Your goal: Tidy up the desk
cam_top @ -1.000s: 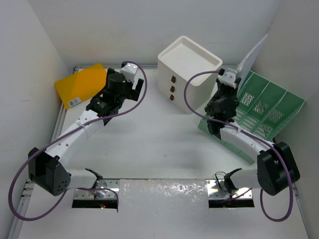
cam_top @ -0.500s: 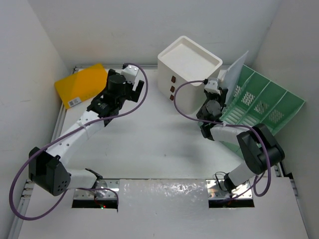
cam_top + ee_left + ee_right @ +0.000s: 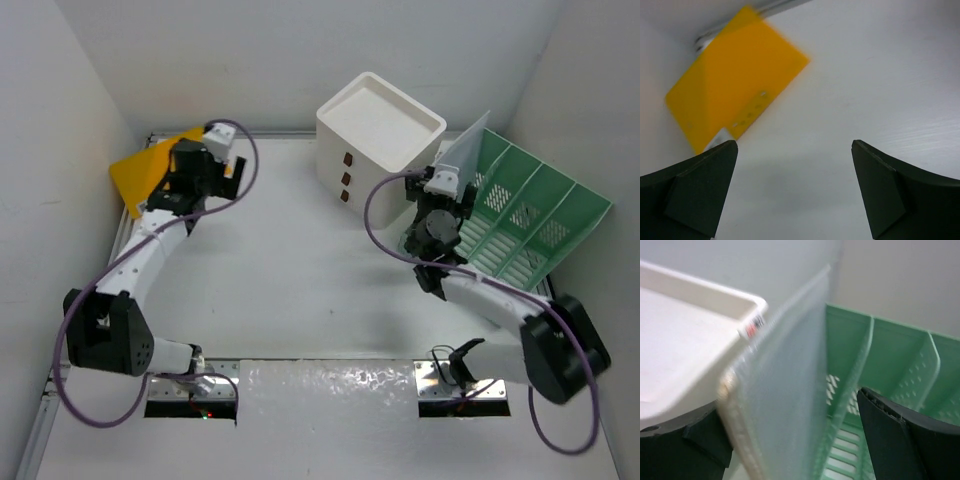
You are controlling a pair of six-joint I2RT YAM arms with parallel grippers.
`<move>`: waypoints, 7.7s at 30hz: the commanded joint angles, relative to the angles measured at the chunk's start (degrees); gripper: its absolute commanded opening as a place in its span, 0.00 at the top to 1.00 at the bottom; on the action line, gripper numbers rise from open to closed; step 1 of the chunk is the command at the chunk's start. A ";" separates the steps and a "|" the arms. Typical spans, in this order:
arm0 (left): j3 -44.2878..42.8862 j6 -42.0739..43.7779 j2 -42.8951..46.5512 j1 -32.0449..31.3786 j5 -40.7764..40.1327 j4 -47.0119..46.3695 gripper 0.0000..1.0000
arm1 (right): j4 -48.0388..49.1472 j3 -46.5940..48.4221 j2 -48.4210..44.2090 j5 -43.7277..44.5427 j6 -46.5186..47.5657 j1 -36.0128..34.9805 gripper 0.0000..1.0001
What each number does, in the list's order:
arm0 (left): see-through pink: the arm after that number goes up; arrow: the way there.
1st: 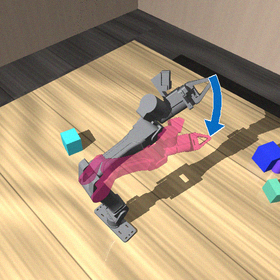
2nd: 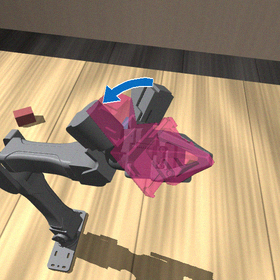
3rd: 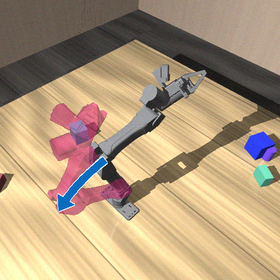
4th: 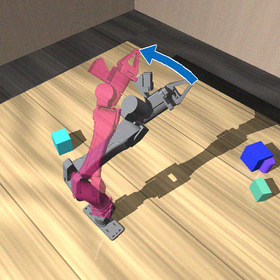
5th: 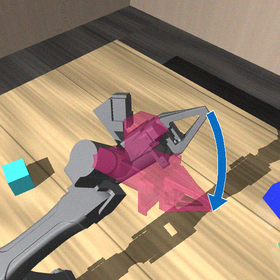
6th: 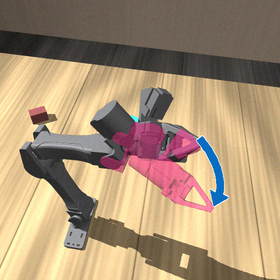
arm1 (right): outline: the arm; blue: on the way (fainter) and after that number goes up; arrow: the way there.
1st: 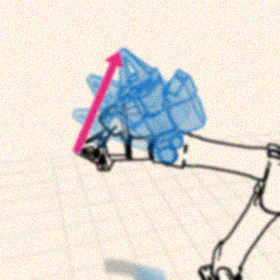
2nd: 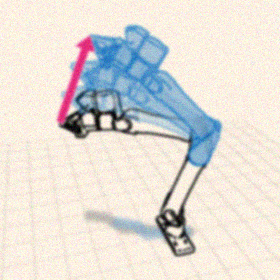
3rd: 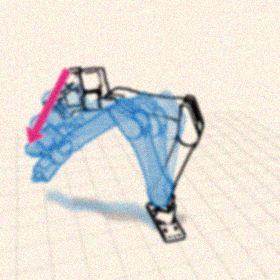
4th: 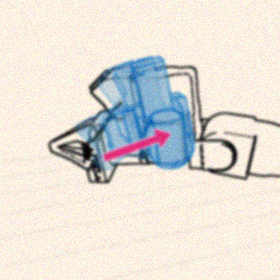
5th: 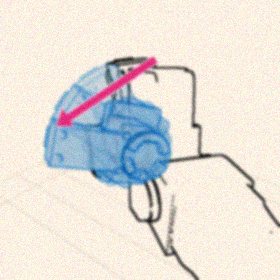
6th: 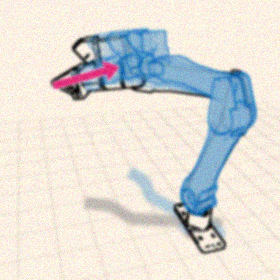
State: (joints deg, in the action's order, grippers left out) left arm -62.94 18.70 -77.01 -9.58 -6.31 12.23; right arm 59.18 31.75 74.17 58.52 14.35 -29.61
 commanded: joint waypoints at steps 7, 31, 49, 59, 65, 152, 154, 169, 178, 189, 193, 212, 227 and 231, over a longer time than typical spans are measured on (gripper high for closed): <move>-7.44 11.04 -19.12 18.23 -7.64 2.66 0.07 | -42.19 14.47 -12.39 -40.65 -17.15 -0.28 0.09; -29.25 -30.80 -43.91 33.84 4.37 -2.66 0.01 | -43.89 8.86 -16.51 -43.93 -22.87 -2.21 0.15; -22.43 -43.84 -41.29 32.96 -20.07 6.16 0.00 | -42.39 5.96 -17.92 -47.89 -23.05 -3.35 0.16; -26.79 -46.03 -44.01 33.05 -12.16 5.25 0.02 | -43.71 4.20 -21.17 -46.75 -20.77 -3.35 0.16; -28.91 -47.09 -46.03 33.31 -2.94 9.21 0.11 | -44.06 3.59 -23.10 -46.92 -20.94 -3.53 0.16; -11.68 19.27 -34.42 17.23 -10.58 8.33 0.35 | -51.35 7.62 -20.48 -55.35 -11.97 -5.02 0.15; -12.64 18.92 -35.39 17.23 -7.94 10.09 0.36 | -51.96 9.81 -19.42 -57.28 -12.33 -5.02 0.15; -13.79 24.01 -42.69 17.14 -17.25 2.81 0.61 | -49.16 11.23 -17.66 -56.76 -13.74 -6.34 0.16; -15.73 26.21 -45.42 17.06 -16.46 2.80 0.74 | -48.81 11.67 -17.39 -57.20 -12.15 -7.57 0.16; -11.96 28.23 -42.18 17.14 -10.24 2.62 1.00 | -47.67 11.93 -14.24 -58.08 -11.18 -8.36 0.16; -9.14 26.75 -33.32 17.14 -3.64 4.81 1.00 | -46.43 14.65 -7.39 -58.35 -16.88 -9.42 0.17; 20.21 23.75 0.01 17.14 13.86 10.36 1.00 | -17.95 33.44 34.34 -37.79 -64.59 -19.44 0.15; 23.83 24.54 4.50 17.14 16.68 8.34 1.00 | -33.94 74.50 67.94 -40.16 -82.70 -19.26 0.16; 23.56 24.28 4.59 17.14 17.12 8.16 1.00 | -38.69 77.58 71.37 -37.51 -87.03 -19.26 0.17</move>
State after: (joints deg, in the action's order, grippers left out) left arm -38.89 43.68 -73.91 7.81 7.88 22.57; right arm 24.93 105.45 144.59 18.90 -67.22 -48.86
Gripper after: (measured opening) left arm 0.027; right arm 0.832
